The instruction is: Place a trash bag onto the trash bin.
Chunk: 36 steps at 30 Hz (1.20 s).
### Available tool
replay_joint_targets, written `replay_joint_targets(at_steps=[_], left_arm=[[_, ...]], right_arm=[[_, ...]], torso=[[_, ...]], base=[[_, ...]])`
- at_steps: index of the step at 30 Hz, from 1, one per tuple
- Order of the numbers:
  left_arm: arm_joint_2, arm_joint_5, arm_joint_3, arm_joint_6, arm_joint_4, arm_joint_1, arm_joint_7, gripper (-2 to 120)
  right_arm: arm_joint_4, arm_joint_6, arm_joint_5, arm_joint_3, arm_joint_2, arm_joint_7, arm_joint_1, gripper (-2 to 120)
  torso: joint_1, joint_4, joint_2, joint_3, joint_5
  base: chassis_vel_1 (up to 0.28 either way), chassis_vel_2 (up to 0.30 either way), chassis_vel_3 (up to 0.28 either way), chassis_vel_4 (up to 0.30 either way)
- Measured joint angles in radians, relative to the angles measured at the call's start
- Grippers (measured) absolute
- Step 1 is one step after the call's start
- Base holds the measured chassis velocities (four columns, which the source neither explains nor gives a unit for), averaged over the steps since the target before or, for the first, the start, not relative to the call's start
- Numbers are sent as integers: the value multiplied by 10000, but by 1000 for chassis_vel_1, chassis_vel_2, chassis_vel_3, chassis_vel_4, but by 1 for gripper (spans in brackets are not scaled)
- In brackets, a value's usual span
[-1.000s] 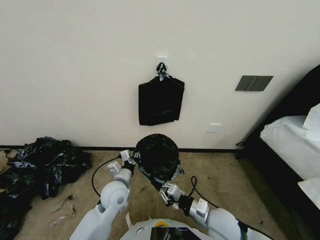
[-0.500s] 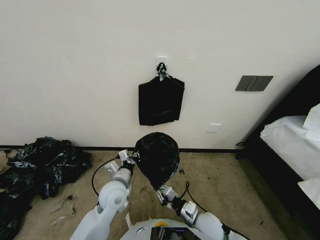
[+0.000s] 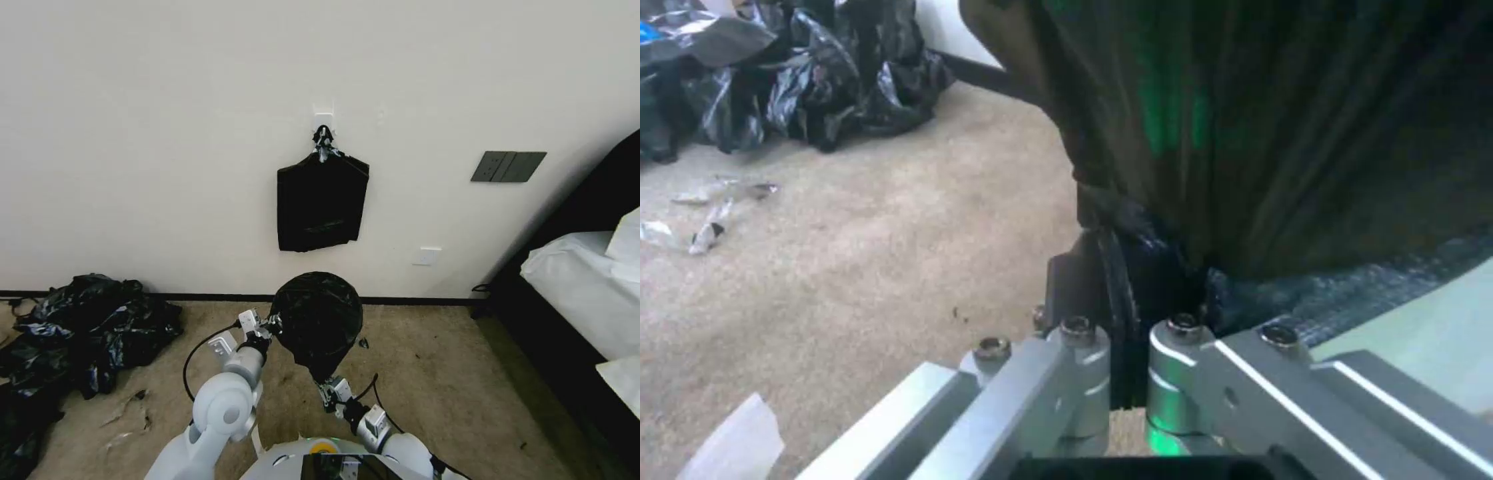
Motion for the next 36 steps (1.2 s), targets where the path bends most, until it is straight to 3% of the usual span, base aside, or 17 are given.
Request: replay_joint_targets(at_steps=[7, 16, 24, 33, 36], left_arm=[[17, 59, -23, -4, 78, -31, 13, 7], [76, 115, -27, -77, 345, -424, 14, 7], [119, 188, -61, -167, 667, -776, 48, 7], [86, 859, -58, -471, 1329, -1081, 284, 7], [11, 1210, 68, -551, 1448, -1086, 323, 7]], right_arm=[[177, 174, -5, 113, -82, -24, -171, 0], [228, 796, -261, 251, -479, -223, -159, 34], [852, 985, -299, 731, -1293, -336, -145, 65], [2118, 371, 787, 1750, -2538, 54, -843, 97], [2715, 75, 1372, 1928, -2823, 357, -1061, 92]], torso=[[0, 0, 0, 0, -1], [0, -1, 0, 0, 1], [0, 0, 0, 0, 2], [0, -1, 0, 0, 1], [0, 0, -1, 0, 0]], base=[[0, 0, 0, 0], [0, 0, 0, 0], [0, 0, 0, 0], [0, 0, 0, 0], [0, 0, 0, 0]])
